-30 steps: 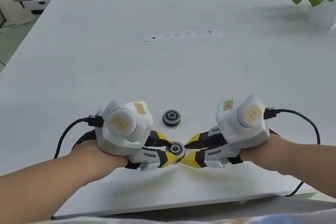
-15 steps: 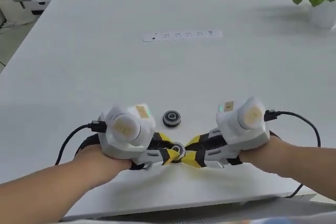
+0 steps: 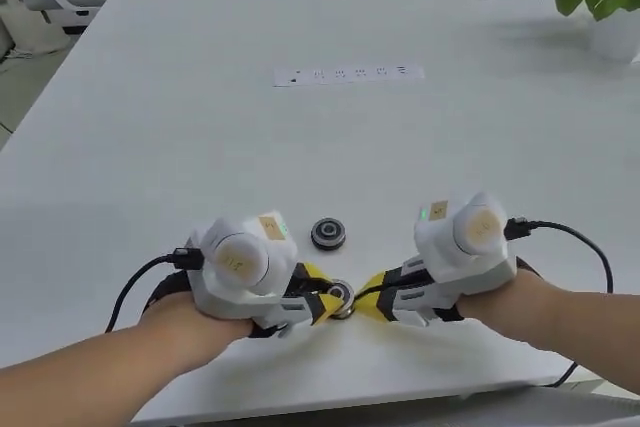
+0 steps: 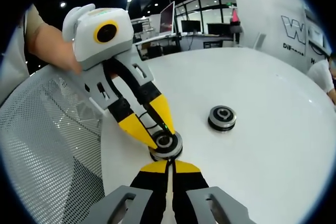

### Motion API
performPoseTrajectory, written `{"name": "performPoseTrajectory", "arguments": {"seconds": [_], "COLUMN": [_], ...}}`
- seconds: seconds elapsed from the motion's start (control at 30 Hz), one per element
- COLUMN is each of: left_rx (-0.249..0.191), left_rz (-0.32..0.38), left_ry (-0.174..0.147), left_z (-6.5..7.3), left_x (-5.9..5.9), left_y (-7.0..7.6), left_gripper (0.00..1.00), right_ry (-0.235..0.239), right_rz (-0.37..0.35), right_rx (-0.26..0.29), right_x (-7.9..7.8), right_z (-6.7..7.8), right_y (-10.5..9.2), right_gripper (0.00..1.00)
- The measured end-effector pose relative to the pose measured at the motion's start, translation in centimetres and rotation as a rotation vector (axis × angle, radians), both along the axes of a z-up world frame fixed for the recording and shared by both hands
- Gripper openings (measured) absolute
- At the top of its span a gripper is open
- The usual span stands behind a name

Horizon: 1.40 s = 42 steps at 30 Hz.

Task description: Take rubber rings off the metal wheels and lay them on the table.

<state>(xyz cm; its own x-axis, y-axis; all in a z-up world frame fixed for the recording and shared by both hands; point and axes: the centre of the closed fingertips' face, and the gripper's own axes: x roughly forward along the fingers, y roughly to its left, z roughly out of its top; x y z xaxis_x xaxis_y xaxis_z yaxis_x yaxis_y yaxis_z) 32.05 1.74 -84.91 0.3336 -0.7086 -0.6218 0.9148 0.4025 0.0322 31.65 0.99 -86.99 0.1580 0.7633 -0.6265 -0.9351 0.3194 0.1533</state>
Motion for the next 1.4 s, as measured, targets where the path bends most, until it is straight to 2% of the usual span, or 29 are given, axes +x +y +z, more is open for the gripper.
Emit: {"name": "performPoseTrajectory", "arguments": {"seconds": [0.27,0.33,0.47,0.67,0.8,1.4], "left_rx": [0.023,0.023,0.027,0.032,0.034,0.061], "left_rz": [-0.004,-0.002,0.000,0.001,0.004,0.014], "left_ry": [-0.019,-0.018,-0.020,-0.022,-0.020,-0.025], "left_z": [-0.1,-0.1,-0.1,-0.1,-0.1,-0.2], "left_x": [0.1,0.1,0.1,0.1,0.0,0.2], "left_y": [0.0,0.0,0.0,0.0,0.0,0.0], "left_gripper": [0.12,0.12,0.12,0.12,0.12,0.11], "right_ry": [0.024,0.052,0.057,0.073,0.094,0.121], "right_rz": [-0.031,-0.059,-0.074,-0.093,-0.125,-0.129], "right_rx": [-0.002,0.010,0.043,0.053,0.084,0.128], "right_x": [0.1,0.2,0.4,0.4,0.7,0.6], "right_z": [0.1,0.1,0.7,1.0,1.3,2.1], "right_y": [-0.1,-0.4,-0.5,-0.5,-0.4,0.3], "right_gripper": [0.00,0.00,0.00,0.00,0.00,0.00]}}
